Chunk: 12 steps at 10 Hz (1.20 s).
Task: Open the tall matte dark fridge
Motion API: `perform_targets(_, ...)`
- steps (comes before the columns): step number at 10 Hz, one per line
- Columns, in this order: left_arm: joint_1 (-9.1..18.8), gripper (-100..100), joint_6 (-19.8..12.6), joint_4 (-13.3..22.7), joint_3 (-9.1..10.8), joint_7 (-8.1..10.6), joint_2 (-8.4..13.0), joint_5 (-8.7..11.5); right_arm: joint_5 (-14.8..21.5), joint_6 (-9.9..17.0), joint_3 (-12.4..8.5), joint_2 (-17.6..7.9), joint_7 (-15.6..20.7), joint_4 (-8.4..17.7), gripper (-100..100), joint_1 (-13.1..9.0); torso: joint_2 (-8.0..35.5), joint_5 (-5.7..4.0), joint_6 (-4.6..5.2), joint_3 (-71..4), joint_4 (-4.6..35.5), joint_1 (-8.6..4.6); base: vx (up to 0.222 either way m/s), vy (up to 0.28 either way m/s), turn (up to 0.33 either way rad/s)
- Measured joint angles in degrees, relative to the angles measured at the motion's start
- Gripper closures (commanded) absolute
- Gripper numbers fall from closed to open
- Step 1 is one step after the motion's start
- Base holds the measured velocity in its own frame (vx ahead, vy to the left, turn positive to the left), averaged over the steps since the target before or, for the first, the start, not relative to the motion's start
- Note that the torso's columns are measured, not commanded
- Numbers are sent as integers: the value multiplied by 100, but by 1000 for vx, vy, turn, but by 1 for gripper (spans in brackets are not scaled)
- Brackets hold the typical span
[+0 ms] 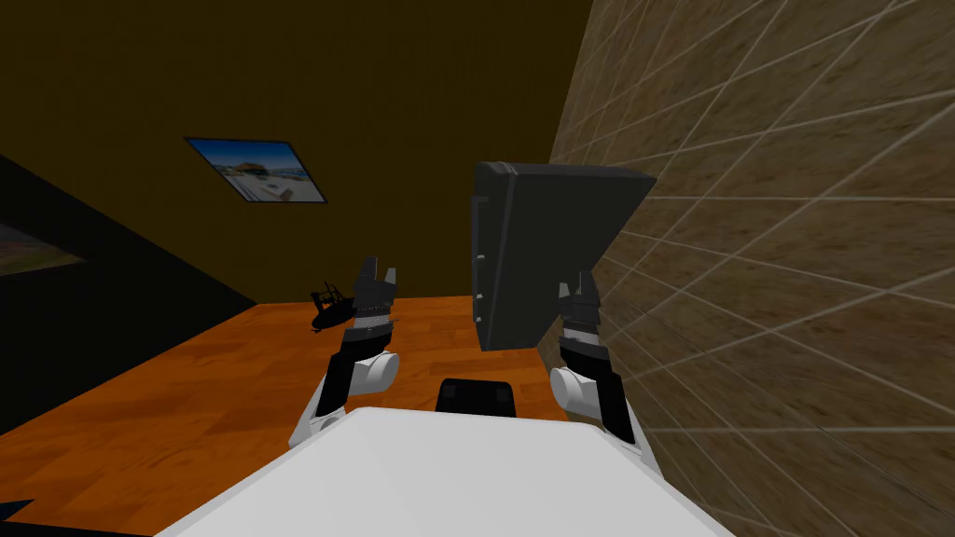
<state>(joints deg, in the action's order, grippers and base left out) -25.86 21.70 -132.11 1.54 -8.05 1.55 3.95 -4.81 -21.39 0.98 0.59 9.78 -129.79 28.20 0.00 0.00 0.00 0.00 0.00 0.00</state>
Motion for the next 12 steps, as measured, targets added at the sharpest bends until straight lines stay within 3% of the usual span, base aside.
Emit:
perform_targets(2, 0, 0, 0, 0, 0, 0, 0, 0, 0, 0, 0, 0, 0, 0, 0, 0, 597, 0, 0, -1200, 600, 0, 0, 0, 0)
perform_targets(9, 0, 0, 1, -2, 0, 0, 0, 0, 0, -1, 0, 0, 0, -2, 0, 0, 3539, 0, 0, -7073, 3537, 0, 0, 0, 0)
perform_targets(10, 0, 0, 1, -2, 0, 0, 0, 0, 0, -1, 0, 0, 0, -2, -100, 0, 3962, 0, 0, -7919, 3960, 0, 15, 14, -15)
perform_targets(12, -1, 0, 0, 1, 0, 0, 0, 0, 59, -5, -85, -290, 22, 41, -100, -8, 4204, 2, 0, -8428, 4204, 6, 27, 39, -30)
